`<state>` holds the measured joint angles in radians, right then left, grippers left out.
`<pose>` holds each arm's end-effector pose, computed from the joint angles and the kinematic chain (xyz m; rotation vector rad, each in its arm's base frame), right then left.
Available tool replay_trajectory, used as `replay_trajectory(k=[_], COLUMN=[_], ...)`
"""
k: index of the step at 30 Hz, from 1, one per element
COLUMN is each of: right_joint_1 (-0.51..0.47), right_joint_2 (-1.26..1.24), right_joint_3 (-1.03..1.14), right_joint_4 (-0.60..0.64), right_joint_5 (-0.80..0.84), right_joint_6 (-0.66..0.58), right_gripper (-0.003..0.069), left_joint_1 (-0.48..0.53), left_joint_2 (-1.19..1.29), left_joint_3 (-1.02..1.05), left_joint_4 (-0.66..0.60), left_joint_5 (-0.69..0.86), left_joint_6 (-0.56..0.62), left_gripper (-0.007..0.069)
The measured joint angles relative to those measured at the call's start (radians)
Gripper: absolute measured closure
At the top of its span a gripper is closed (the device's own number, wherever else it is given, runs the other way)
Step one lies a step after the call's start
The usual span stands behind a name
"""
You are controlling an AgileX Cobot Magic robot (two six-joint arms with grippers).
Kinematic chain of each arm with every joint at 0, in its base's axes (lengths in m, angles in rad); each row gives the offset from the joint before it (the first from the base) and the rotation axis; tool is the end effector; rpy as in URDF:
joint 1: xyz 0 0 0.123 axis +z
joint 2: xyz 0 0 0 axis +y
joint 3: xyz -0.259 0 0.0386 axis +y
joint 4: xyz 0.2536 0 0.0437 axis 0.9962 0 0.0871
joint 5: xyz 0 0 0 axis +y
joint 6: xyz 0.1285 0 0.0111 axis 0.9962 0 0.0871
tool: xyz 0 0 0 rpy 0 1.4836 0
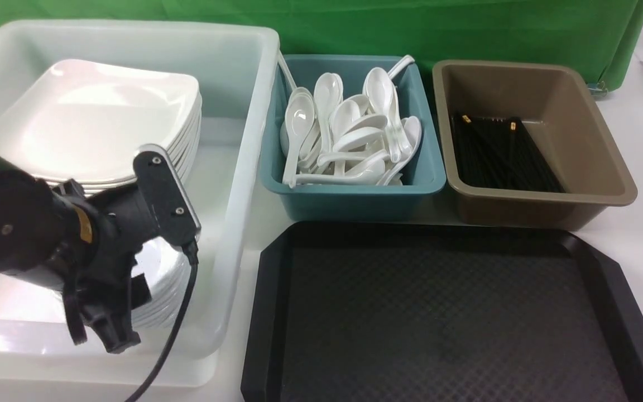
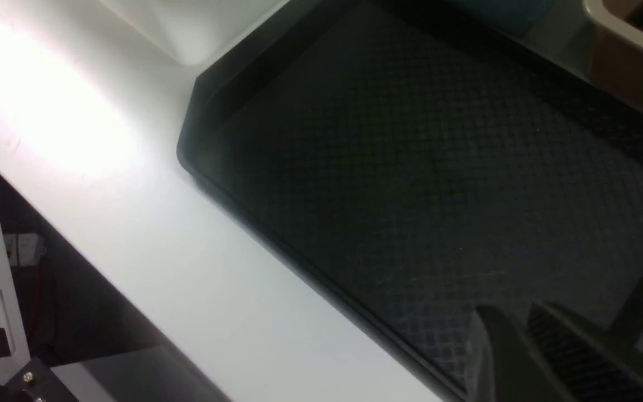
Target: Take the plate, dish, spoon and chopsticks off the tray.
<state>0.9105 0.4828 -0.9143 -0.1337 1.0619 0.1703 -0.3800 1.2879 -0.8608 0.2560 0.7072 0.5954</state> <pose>0.0796 0.0780 0.3573 -0.7747 1.9989 0.4811 0.2670 -0.0838 0.2080 1.4005 2.2190 0.3611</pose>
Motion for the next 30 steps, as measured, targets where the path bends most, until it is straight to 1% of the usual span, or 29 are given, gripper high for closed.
replay_trajectory(k=[1, 4, 5, 6, 8, 9, 10, 11, 12, 13, 14, 15, 16, 17, 18, 19, 20, 24, 30], right_joint_1=[0.000, 0.000, 0.000, 0.000, 0.000, 0.000, 0.000, 0.000, 0.000, 0.000, 0.000, 0.000, 0.000, 0.000, 0.000, 0.000, 0.000, 0.000, 0.000], right_joint_2=[0.000, 0.000, 0.000, 0.000, 0.000, 0.000, 0.000, 0.000, 0.000, 0.000, 0.000, 0.000, 0.000, 0.000, 0.000, 0.000, 0.000, 0.000, 0.000], right_joint_3=[0.000, 0.000, 0.000, 0.000, 0.000, 0.000, 0.001, 0.003, 0.005, 0.010, 0.014, 0.024, 0.029, 0.032, 0.039, 0.040, 0.047, 0.048, 0.048], right_joint_4=[0.000, 0.000, 0.000, 0.000, 0.000, 0.000, 0.000, 0.000, 0.000, -0.003, -0.007, -0.014, -0.017, -0.018, -0.018, -0.018, -0.017, -0.017, -0.016], right_joint_5=[0.000, 0.000, 0.000, 0.000, 0.000, 0.000, 0.000, 0.000, -0.001, -0.005, -0.008, -0.018, -0.022, -0.024, -0.026, -0.027, -0.026, -0.036, -0.045], right_joint_6=[0.008, 0.035, 0.042, 0.049, 0.060, 0.064, 0.085, 0.093, 0.105, 0.114, 0.124, 0.134, 0.136, 0.136, 0.142, 0.143, 0.170, 0.196, 0.205], right_gripper=[0.0550, 0.0547, 0.0545, 0.0543, 0.0541, 0.0541, 0.0540, 0.0539, 0.0539, 0.0539, 0.0539, 0.0539, 0.0539, 0.0539, 0.0538, 0.0538, 0.0536, 0.0529, 0.0519], left_joint_1=[0.000, 0.000, 0.000, 0.000, 0.000, 0.000, 0.000, 0.000, 0.000, 0.000, 0.000, 0.000, 0.000, 0.000, 0.000, 0.000, 0.000, 0.000, 0.000], left_joint_2=[-0.033, -0.107, -0.144, -0.186, -0.283, -0.283, -0.372, -0.429, -0.487, -0.545, -0.579, -0.671, -0.716, -0.738, -0.810, -0.820, -0.908, -1.024, -1.088], left_joint_3=[0.000, 0.000, 0.000, 0.000, 0.000, 0.000, 0.000, 0.002, 0.007, 0.016, 0.026, 0.054, 0.072, 0.083, 0.123, 0.129, 0.193, 0.290, 0.383], left_joint_4=[-0.029, -0.103, -0.149, -0.195, -0.307, -0.321, -0.435, -0.486, -0.540, -0.580, -0.601, -0.646, -0.668, -0.673, -0.704, -0.713, -0.756, -0.786, -0.797], left_joint_5=[0.000, 0.002, 0.001, -0.004, -0.018, -0.020, -0.032, -0.038, -0.043, -0.045, -0.048, -0.064, -0.075, -0.077, -0.105, -0.112, -0.151, -0.218, -0.238], left_joint_6=[-0.013, -0.042, -0.051, -0.056, -0.057, -0.057, -0.056, -0.051, -0.042, -0.025, -0.010, 0.018, 0.034, 0.036, 0.053, 0.059, 0.096, 0.159, 0.181], left_gripper=[0.0164, 0.0079, 0.0050, 0.0041, 0.0057, 0.0063, 0.0128, 0.0176, 0.0248, 0.0330, 0.0382, 0.0508, 0.0554, 0.0560, 0.0593, 0.0599, 0.0614, 0.0617, 0.0615])
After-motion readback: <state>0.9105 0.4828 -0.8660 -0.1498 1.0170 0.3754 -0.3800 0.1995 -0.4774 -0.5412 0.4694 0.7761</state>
